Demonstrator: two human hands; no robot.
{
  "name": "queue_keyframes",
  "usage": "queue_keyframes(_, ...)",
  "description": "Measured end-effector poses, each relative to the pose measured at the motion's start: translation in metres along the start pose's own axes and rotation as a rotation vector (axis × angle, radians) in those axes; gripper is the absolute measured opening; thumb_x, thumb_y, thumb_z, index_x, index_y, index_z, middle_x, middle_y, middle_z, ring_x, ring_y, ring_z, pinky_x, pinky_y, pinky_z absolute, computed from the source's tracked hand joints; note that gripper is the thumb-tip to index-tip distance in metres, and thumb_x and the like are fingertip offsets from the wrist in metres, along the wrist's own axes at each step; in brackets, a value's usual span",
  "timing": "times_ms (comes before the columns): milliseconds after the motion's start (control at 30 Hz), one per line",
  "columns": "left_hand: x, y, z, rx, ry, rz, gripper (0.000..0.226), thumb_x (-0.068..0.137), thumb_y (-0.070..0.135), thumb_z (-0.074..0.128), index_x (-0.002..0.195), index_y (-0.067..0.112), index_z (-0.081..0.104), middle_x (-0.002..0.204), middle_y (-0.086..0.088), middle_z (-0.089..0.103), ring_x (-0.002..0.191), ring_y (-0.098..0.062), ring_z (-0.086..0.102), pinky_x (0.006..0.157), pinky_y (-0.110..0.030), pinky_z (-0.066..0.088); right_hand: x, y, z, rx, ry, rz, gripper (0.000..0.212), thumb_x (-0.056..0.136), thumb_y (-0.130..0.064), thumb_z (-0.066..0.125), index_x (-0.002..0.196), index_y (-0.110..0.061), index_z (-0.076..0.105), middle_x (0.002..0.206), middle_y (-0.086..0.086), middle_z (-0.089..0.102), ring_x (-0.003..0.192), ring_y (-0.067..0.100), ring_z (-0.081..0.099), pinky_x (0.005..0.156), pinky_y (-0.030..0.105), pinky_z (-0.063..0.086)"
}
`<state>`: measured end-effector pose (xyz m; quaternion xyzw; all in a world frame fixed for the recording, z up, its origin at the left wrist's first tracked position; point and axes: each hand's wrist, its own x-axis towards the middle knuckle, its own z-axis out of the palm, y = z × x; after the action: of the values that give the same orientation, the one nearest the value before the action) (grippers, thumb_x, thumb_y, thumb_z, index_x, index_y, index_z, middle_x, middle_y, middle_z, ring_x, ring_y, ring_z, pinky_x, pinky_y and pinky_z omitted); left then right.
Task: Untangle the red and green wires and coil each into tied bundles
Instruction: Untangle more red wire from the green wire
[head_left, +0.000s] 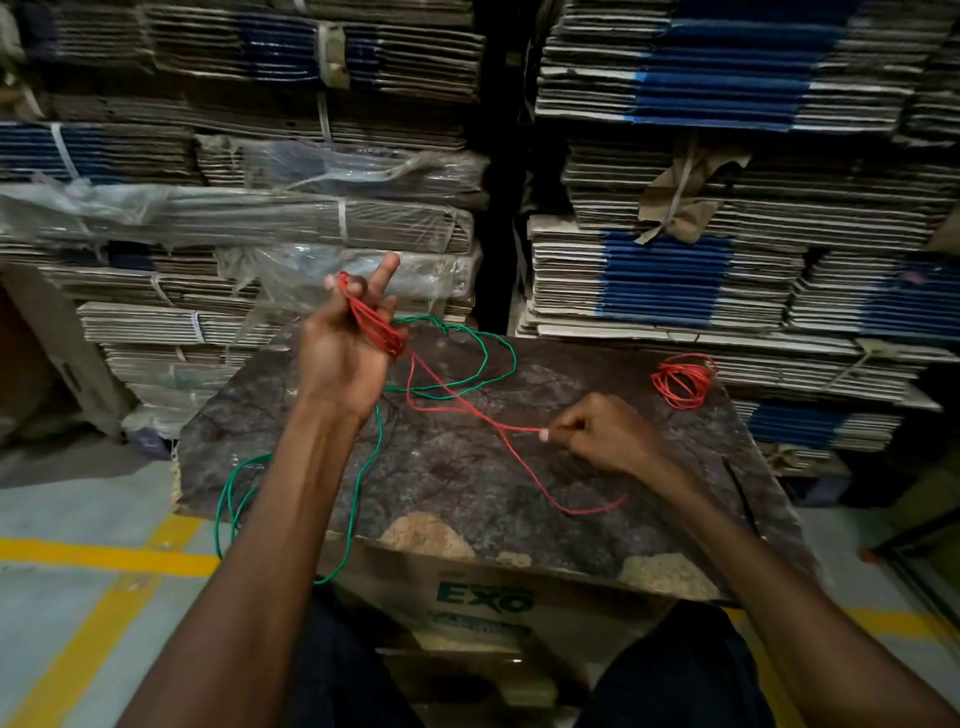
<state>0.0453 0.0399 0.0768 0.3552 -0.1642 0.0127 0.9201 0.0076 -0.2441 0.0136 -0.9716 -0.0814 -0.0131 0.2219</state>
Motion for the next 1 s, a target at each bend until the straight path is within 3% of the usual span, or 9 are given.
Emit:
queue_keyframes(67,0.011,-0.006,0.001,0.082,0.104,0.048,0.023,0.101,0.026,0.039,0.081,0.019,0.048,0.135,-0.018,0.043,0.136,-0.031,0.041,0.072,-0.026,0.040,-0.011,-0.009,-0.001,-0.071,-0.047,-0.101,0.026,0.086,-0.049,0.063,0.068,-0.031,0.070,0.054,-0.003,0.060,0.053,0.008,0.055,0.057,0.030,0.043)
queue_keyframes(133,0.016,-0.013,0.004,0.235,0.189,0.112,0.030,0.105,0.024,0.031,0.081,0.017,0.047,0.135,-0.019,0.052,0.108,-0.009,0.064,0.063,-0.016,0.042,-0.022,-0.016,-0.004,-0.076,-0.090,-0.186,0.026,0.087,-0.047,0.063,0.083,-0.024,0.074,0.064,0.001,0.066,0.057,0.007,0.059,0.061,0.031,0.046)
queue_keyframes(200,0.017,-0.022,0.006,0.512,0.219,0.195,0.034,0.106,0.023,0.029,0.096,0.008,0.058,0.129,-0.009,0.059,0.079,0.010,0.059,0.066,-0.011,0.043,-0.030,-0.022,-0.014,-0.019,-0.116,-0.215,0.018,0.087,-0.040,0.066,0.089,-0.024,0.074,0.065,-0.004,0.067,0.057,0.001,0.057,0.061,0.029,0.044)
queue_keyframes(267,0.014,-0.029,-0.001,0.930,0.180,0.290,0.035,0.106,0.023,0.030,0.114,0.010,0.061,0.127,0.004,0.054,0.088,0.016,0.053,0.084,-0.012,0.042,-0.035,-0.025,-0.027,0.033,-0.106,-0.235,0.010,0.088,-0.033,0.069,0.087,-0.025,0.074,0.061,-0.010,0.064,0.053,-0.004,0.052,0.058,0.026,0.040)
queue_keyframes(400,0.009,-0.038,-0.022,1.530,-0.006,0.464,0.042,0.101,0.033,0.030,0.090,0.005,0.059,0.111,-0.013,0.067,0.089,-0.026,0.058,0.078,-0.036,0.038,-0.041,-0.018,-0.053,0.224,-0.022,-0.215,0.010,0.087,-0.029,0.072,0.094,-0.023,0.077,0.066,-0.011,0.068,0.056,-0.004,0.052,0.057,0.028,0.041)
queue_keyframes(533,0.005,-0.038,-0.026,1.850,-0.107,0.379,0.049,0.094,0.042,0.023,0.087,0.010,0.060,0.086,-0.024,0.063,0.089,-0.044,0.057,0.078,-0.051,0.044,-0.047,-0.029,-0.079,0.535,0.163,-0.248,0.007,0.085,-0.016,0.072,0.087,-0.012,0.077,0.057,-0.001,0.059,0.050,0.008,0.045,0.048,0.023,0.035)
queue_keyframes(633,-0.005,-0.039,-0.014,1.861,-0.202,0.394,0.036,0.094,0.034,0.031,0.084,0.013,0.058,0.080,-0.020,0.067,0.080,-0.042,0.062,0.082,-0.061,0.046,-0.041,-0.033,-0.093,0.656,0.355,-0.232,0.006,0.086,-0.012,0.070,0.089,-0.014,0.074,0.047,-0.007,0.056,0.040,0.001,0.042,0.041,0.013,0.032)
queue_keyframes(800,-0.017,-0.038,-0.007,1.697,-0.317,0.258,0.039,0.094,0.044,0.030,0.069,0.018,0.046,0.060,-0.006,0.064,0.063,-0.033,0.062,0.062,-0.045,0.048,-0.020,-0.039,-0.101,0.667,0.605,-0.258,0.009,0.088,-0.017,0.070,0.094,-0.012,0.074,0.047,-0.009,0.055,0.037,0.001,0.042,0.041,0.013,0.033)
queue_keyframes(1000,-0.044,-0.035,0.017,1.290,-0.468,-0.011,0.044,0.097,0.037,0.032,0.072,0.008,0.055,0.046,0.011,0.059,0.056,-0.036,0.063,0.055,-0.033,0.045,0.012,-0.041,-0.101,0.505,0.819,-0.236,0.022,0.080,-0.043,0.075,0.087,-0.022,0.078,0.067,-0.005,0.069,0.056,0.006,0.049,0.053,0.035,0.040)
